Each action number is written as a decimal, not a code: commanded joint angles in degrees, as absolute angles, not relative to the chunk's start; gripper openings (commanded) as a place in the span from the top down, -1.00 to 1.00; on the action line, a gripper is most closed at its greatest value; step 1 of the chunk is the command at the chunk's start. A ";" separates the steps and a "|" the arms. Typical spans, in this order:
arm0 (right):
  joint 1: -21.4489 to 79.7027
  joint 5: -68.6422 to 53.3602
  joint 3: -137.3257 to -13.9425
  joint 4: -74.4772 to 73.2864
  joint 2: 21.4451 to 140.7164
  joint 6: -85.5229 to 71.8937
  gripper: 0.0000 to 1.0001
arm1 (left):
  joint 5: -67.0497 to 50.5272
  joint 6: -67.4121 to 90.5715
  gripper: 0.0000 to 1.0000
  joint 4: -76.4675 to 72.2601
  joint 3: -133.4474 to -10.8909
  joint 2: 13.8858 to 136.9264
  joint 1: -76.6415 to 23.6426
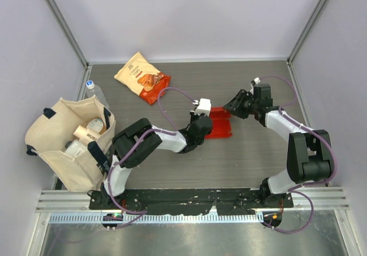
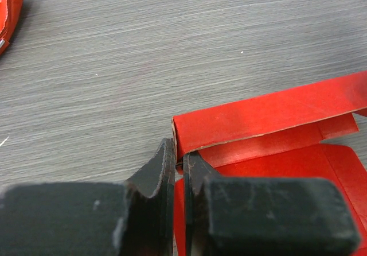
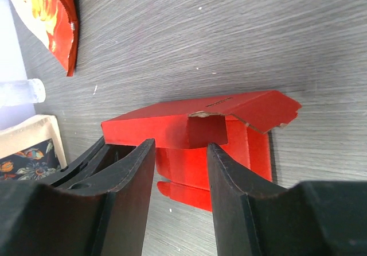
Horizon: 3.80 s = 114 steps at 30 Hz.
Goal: Fold the paper box
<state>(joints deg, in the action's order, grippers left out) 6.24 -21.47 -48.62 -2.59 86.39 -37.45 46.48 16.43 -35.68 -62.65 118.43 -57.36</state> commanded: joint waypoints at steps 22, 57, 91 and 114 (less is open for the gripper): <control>10.72 -12.83 -53.79 -7.48 84.99 -22.94 0.02 | 43.42 21.00 1.00 -29.88 -61.17 114.61 -58.01; 2.20 -35.07 -37.79 32.43 93.60 -55.02 0.99 | 41.66 22.23 1.00 -28.13 -60.29 113.82 -57.83; 13.80 13.00 -30.94 20.57 84.37 -30.14 0.99 | 44.83 27.86 1.00 -17.84 -63.98 114.43 -57.66; 14.94 2.99 -28.04 32.52 88.60 -36.65 0.99 | 44.47 26.72 1.00 -18.81 -63.63 114.35 -57.66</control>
<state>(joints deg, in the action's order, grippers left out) 13.93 5.32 -28.56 27.29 89.69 -34.70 43.97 27.03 -22.83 -63.90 114.85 -57.63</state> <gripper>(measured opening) 0.022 0.085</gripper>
